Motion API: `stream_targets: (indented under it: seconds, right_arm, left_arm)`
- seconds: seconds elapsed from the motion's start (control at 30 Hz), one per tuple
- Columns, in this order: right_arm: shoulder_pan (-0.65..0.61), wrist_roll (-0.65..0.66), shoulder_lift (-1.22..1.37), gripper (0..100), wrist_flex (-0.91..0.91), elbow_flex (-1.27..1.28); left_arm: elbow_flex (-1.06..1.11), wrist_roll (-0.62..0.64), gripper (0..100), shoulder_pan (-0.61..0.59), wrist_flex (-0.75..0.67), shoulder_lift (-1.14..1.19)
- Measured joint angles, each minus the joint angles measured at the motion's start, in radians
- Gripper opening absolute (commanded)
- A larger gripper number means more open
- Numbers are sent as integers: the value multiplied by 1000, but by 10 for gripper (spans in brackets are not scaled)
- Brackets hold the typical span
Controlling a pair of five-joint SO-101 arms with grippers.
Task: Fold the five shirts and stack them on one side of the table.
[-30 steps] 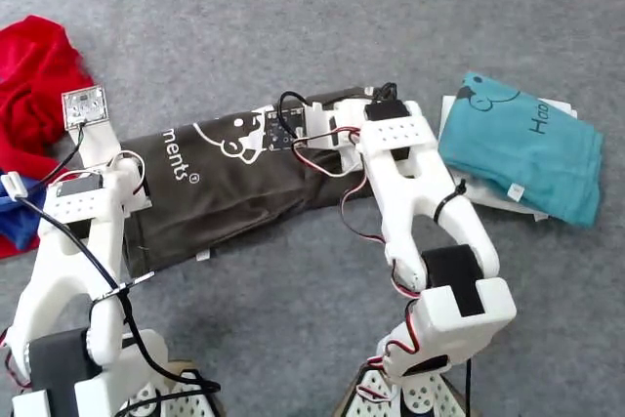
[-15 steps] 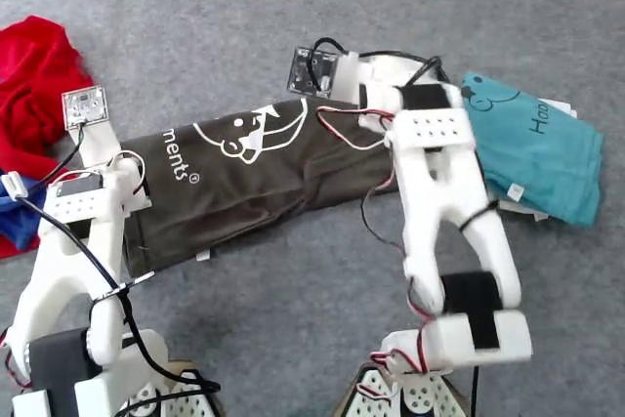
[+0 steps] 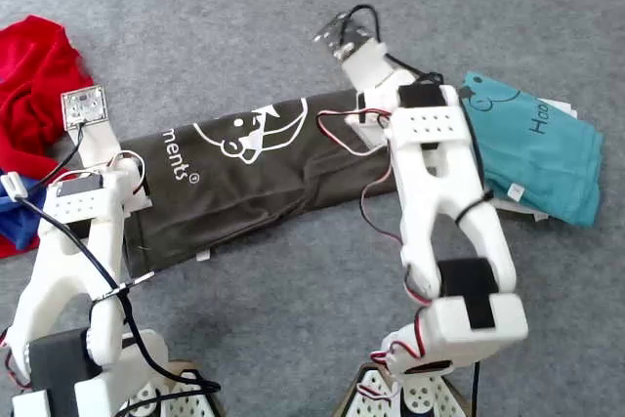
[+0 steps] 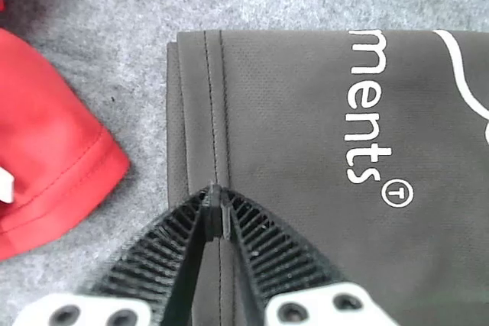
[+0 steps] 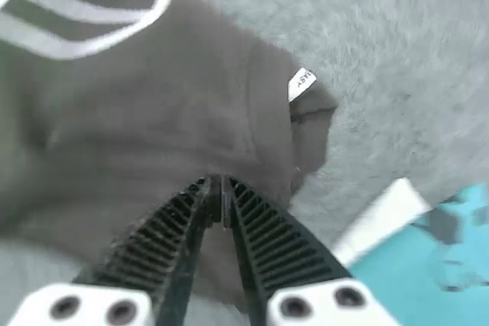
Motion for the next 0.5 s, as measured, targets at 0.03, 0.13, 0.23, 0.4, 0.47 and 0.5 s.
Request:
stream_targets:
  seconds: [0.03, 0.13, 0.23, 0.4, 0.47, 0.5]
  right_arm:
    - [5, -52, 18, 17, -41, 0]
    - [38, -152, 28, 17, -169, 0]
    - [55, -216, 32, 17, -307, 0]
    - [123, -193, 29, 18, -348, 0]
    - [176, -135, -2, 18, -322, -11]
    - [203, -112, -26, 19, -308, -18]
  left_arm:
    - [-12, 2, 30, 0, 37, 0]
    - [-153, 20, 33, 32, 245, -20]
    - [-347, 55, 34, 55, 414, -31]
    - [-552, 75, 123, 54, 586, 83]
    - [-572, 75, 155, 54, 606, 183]
    - [-580, 71, 162, 54, 612, 236]
